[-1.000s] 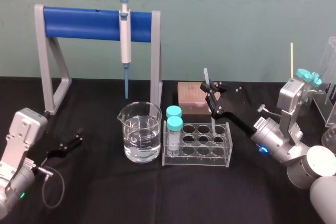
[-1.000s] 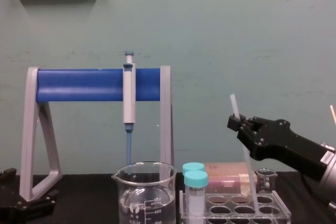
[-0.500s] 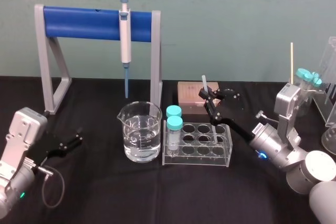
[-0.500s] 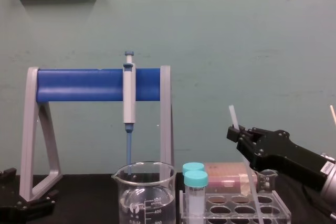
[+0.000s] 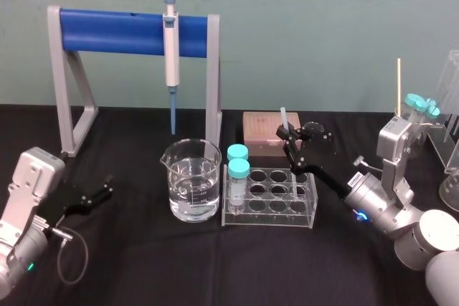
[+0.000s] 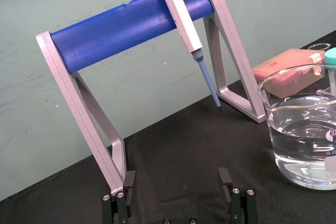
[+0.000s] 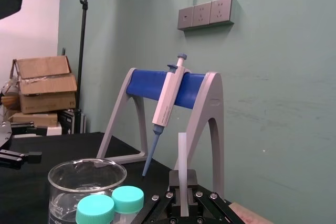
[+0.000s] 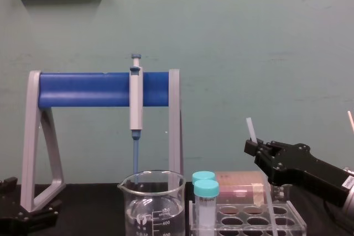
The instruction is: Pick up the stirring rod with one hand, then place it down.
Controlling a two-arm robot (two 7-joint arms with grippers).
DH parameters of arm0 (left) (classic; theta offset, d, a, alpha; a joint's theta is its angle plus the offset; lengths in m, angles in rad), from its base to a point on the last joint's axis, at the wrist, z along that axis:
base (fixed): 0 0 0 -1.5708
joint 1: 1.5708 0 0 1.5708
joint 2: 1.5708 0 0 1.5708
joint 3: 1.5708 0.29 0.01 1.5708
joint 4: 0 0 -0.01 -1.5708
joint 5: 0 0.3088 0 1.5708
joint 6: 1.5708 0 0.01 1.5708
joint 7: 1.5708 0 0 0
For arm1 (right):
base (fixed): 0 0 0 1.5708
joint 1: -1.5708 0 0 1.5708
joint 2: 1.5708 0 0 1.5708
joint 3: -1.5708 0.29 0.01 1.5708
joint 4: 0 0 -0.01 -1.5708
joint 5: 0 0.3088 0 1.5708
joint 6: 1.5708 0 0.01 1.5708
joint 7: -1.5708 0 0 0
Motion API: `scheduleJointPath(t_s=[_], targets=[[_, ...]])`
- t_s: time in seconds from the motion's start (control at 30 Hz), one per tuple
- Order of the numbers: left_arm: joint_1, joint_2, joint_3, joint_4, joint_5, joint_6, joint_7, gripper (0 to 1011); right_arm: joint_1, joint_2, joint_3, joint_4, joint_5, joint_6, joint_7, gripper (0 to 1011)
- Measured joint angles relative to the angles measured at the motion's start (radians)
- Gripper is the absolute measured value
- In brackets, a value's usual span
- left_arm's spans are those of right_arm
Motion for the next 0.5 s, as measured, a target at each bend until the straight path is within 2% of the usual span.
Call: scheduleJointPath(t_s=[0.4, 0.5], targets=[[0.000, 0.000, 0.000, 0.000, 0.000, 0.000, 0.000, 1000, 0.001, -0.001, -0.001, 0.000, 0.002, -0.001, 0.003, 71], [0.000, 0.000, 0.000, 0.000, 0.000, 0.000, 0.000, 1001, 0.002, -0.001, -0.001, 0.000, 0.002, -0.001, 0.004, 124]])
